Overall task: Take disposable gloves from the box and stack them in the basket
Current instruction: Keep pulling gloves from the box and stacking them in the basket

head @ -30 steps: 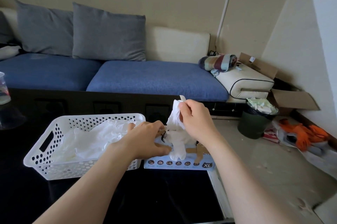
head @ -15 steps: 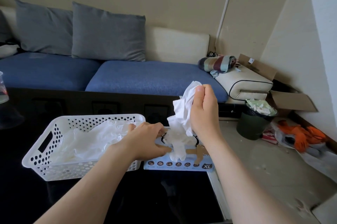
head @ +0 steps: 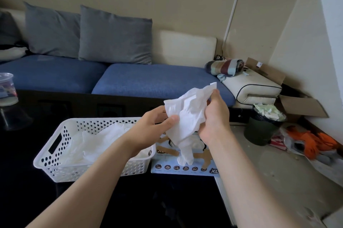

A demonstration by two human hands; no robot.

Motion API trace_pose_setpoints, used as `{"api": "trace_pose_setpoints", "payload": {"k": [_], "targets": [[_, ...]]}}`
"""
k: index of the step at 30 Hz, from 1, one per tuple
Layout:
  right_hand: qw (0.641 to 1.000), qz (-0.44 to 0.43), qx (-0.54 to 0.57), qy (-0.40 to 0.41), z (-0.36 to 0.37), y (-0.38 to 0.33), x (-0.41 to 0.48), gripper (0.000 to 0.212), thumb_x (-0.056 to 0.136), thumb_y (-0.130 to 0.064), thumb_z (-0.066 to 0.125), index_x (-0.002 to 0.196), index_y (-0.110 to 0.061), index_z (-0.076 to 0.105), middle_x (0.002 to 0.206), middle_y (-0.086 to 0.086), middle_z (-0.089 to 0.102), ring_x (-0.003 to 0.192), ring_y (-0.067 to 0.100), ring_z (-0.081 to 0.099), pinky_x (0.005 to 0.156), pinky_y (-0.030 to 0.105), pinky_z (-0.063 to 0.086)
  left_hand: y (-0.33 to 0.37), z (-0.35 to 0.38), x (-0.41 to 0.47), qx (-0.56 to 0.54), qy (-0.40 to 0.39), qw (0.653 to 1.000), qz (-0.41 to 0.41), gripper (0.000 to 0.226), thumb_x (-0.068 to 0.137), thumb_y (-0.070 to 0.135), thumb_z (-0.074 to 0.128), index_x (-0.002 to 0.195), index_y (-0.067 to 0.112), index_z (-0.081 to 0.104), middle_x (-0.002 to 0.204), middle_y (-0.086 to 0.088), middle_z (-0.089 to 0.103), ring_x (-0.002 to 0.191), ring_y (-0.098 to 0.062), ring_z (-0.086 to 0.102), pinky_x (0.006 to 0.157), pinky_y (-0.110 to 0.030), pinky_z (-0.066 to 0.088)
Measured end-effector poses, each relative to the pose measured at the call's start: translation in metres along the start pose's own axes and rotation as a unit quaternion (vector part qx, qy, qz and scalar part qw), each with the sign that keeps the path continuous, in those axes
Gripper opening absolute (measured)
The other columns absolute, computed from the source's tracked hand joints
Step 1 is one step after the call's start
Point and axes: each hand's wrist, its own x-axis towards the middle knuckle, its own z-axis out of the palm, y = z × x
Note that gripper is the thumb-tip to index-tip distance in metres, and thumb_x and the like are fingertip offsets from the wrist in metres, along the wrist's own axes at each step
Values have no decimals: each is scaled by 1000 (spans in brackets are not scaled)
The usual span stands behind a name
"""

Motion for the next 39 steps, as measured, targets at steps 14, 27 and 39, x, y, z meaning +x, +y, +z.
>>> {"api": "trace_pose_setpoints", "payload": {"k": [14, 27, 39], "targets": [[850, -74, -521, -27, 3, 28, -11, 24, 103, -27, 51, 96, -7, 63, 86, 9, 67, 71, 24, 65, 65, 35, 58, 7, -42, -19, -66, 165, 984, -17, 29, 87, 33, 85, 99, 8, 75, 96, -8, 79, 93, -29, 77, 79, -44, 65], [820, -137, -507, -230, 26, 35, -29, 22, 90, -26, 71, 108, -36, 80, 90, -11, 79, 92, 3, 72, 81, 27, 57, 15, -67, -42, 1, 43, 997, -71, 17, 92, 15, 77, 105, 25, 83, 96, -7, 78, 93, -33, 72, 77, -40, 51], [826, -50, -489, -277, 29, 24, -44, 44, 78, 10, 48, 63, -21, 75, 71, -1, 70, 82, 20, 63, 76, 35, 51, 20, -79, -52, -96, 84, 988, -86, 18, 95, 15, 72, 111, 18, 81, 113, -10, 78, 111, -28, 73, 100, -48, 56]]}}
